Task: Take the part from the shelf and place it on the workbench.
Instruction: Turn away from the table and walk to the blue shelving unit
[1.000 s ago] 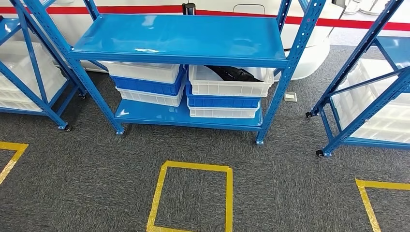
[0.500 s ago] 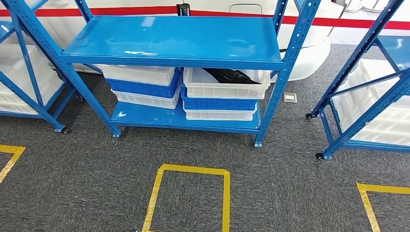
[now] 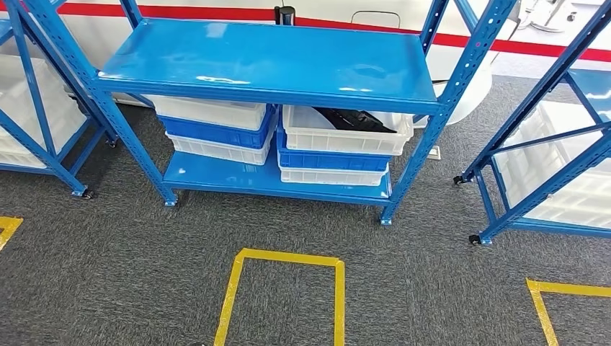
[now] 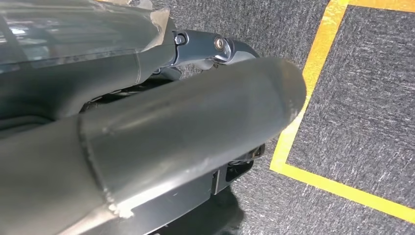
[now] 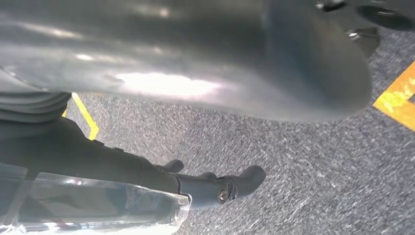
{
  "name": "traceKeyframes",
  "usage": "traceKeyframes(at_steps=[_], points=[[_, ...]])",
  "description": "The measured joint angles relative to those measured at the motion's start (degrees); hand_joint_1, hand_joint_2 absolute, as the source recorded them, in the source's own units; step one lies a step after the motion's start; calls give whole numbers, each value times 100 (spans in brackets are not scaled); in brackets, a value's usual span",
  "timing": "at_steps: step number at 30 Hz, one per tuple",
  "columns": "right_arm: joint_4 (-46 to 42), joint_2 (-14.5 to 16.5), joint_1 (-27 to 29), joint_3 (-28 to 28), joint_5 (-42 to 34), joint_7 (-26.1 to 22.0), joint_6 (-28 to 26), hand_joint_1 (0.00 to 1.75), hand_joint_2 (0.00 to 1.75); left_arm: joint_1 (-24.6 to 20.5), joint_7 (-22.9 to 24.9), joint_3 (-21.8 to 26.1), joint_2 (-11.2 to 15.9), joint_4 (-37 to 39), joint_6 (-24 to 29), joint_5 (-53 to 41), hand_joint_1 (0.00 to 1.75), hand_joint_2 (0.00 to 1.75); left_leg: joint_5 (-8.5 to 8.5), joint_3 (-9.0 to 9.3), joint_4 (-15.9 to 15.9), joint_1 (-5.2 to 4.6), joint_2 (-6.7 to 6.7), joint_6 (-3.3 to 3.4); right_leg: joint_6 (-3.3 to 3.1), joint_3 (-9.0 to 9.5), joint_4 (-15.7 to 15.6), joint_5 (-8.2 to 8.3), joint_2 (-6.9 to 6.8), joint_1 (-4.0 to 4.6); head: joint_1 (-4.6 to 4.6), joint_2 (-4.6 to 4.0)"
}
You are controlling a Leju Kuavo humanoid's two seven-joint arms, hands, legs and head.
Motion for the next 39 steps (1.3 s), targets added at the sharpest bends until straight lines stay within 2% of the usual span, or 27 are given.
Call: traceKeyframes(at_steps=[2, 3, 4, 5, 7, 8, 9, 10, 11, 13, 14, 16, 17, 18, 19, 21, 22, 23, 25, 26, 27, 31, 34, 38, 39], points=[[0, 1, 15, -3, 1, -1, 0, 0, 0, 0, 4, 0, 0, 0, -16, -1, 0, 0, -34, 24, 4, -44, 1, 63, -51, -460, 725, -214, 1, 51, 3, 0], [0, -1, 25, -6, 1, -1, 0, 0, 0, 0, 7, 0, 0, 0, -23, -1, 0, 0, -56, 50, 5, -72, -8, 89, -50, -578, 843, -192, 2, 83, 3, 0], [0, -3, 31, -8, 1, -1, 0, 0, 0, 0, 9, 1, 0, 0, -27, -1, 0, 0, -81, 88, 5, -101, -21, 110, -42, -581, 730, -69, 2, 124, 5, 0], [0, -4, 32, -11, 1, -1, 0, 0, 0, -1, 11, 0, 0, 0, -28, -1, 0, 0, -111, 136, 5, -130, -33, 125, -44, -481, 406, 133, 2, 171, 5, 0], [0, -21, 30, -21, 1, -1, 0, 0, 0, -1, 13, 0, -6, 0, -33, -1, 0, 0, -183, 214, 7, -179, -52, 138, -129, -188, -373, 553, 8, 268, -2, 0], [0, -26, 28, -28, 2, -1, 0, 0, 0, -1, 14, -1, -9, 0, -35, -1, 0, 0, -216, 236, 10, -197, -59, 132, -187, -89, -617, 676, 11, 292, -11, 0], [0, -31, 26, -34, 3, -1, 0, 0, 0, -1, 15, -1, -12, 0, -37, 1, 0, 0, -241, 243, 11, -202, -64, 121, -242, -44, -721, 726, 13, 305, -20, 0], [0, -30, 23, -38, 5, -1, 0, 0, 0, -3, 16, -1, -11, 0, -38, 2, 0, 0, -261, 248, 9, -209, -67, 101, -275, -23, -739, 730, 13, 299, -27, 0], [0, -17, 17, -42, 12, -2, 0, 0, 0, -4, 16, -1, -4, 0, -38, 3, 0, 0, -283, 259, 6, -205, -67, 79, -302, -4, -772, 736, 14, 253, -24, 0], [-4, -7, 5, -54, 37, -9, 0, 0, 0, -6, 9, -1, 4, 0, -34, 9, 0, 0, -395, 229, 147, -199, -52, -4, -358, 81, -860, 741, 16, 176, -37, 0], [-5, 3, -1, -62, 52, -13, 0, 0, 0, -7, 6, -1, 8, 0, -31, 11, 0, 0, -516, 132, 371, -178, -43, -65, -385, 130, -900, 740, 16, 133, -51, 0], [-7, 12, -7, -83, 80, -16, 0, 0, 0, -8, -4, -1, 7, 0, -7, 15, 0, 0, -816, -282, 1087, -80, -26, -198, -407, 188, -915, 704, 12, 105, -79, 0], [-7, 17, -4, -95, 93, -16, 0, 0, 0, -9, -14, 0, 9, 0, 12, 18, 0, 0, -892, -492, 1393, -30, -22, -259, -398, 210, -914, 680, 11, 86, -79, 0], [-7, 19, 1, -106, 104, -16, 0, 0, 0, -8, -26, 0, 11, 0, 35, 21, 0, 0, -859, -626, 1535, 13, -21, -316, -375, 239, -913, 652, 11, 62, -79, 0], [-7, 19, 5, -117, 115, -17, 0, 0, 0, -5, -38, 1, 13, 0, 51, 25, 0, 0, -703, -642, 1457, 46, -21, -365, -343, 277, -912, 623, 13, 33, -79, 0], [-7, 21, 7, -133, 139, -20, 1, 0, 0, -1, -38, 1, 15, 0, 81, 28, 0, 0, -198, -387, 785, 108, -14, -459, -265, 377, -911, 556, 22, -28, -83, 0], [-7, 20, 4, -141, 155, -22, 2, 0, 0, -2, -14, 1, 13, 1, 111, 32, 0, 0, -27, -226, 429, 115, -12, -491, -218, 407, -907, 522, 29, -22, -95, 0], [-7, 20, -2, -149, 170, -23, 3, 0, 0, -4, 23, 1, 11, 1, 155, 37, 0, 0, 72, -111, 171, 120, -13, -479, -180, 415, -899, 490, 34, -4, -105, 0], [-7, 17, -15, -175, 198, -23, 6, 0, 0, -6, 109, 3, 8, 1, 248, 59, 0, 87, 71, -45, 15, 95, -25, -405, -154, 397, -891, 447, 36, 68, -100, 0], [-7, 18, -19, -189, 211, -23, 7, 0, 0, -6, 133, 5, 9, 0, 272, 69, 0, 131, 75, -51, 10, 85, -31, -357, -158, 397, -898, 441, 33, 78, -87, 0], [-7, 16, -22, -205, 223, -23, 9, 0, 0, -5, 144, 7, 8, 0, 283, 77, 0, 175, 71, -54, 11, 68, -34, -338, -160, 408, -916, 442, 30, 85, -75, 0], [-7, 19, -29, -255, 267, -27, 18, 0, 0, -4, 144, 9, 7, 0, 311, 90, 0, 0, 54, -54, 12, 39, -38, -272, -118, 488, -991, 467, 28, 75, -75, 0], [-7, 21, -29, -290, 299, -32, 17, 0, 0, -4, 162, 10, 7, 0, 346, 105, 0, 0, 45, -52, 14, 35, -38, -237, -105, 508, -1017, 475, 27, 75, -75, 0], [-7, 20, -32, -329, 337, -31, 17, 0, 0, 1, 311, 29, 7, 0, 534, 194, 0, 175, 31, -43, 16, 23, -35, -203, -96, 494, -1023, 474, 27, 72, -76, 0], [-7, 20, -34, -344, 347, -26, 17, 0, 0, 2, 357, 38, 7, 0, 598, 218, 0, 175, 28, -39, 16, 22, -34, -198, -91, 485, -1024, 473, 27, 72, -77, 0]])
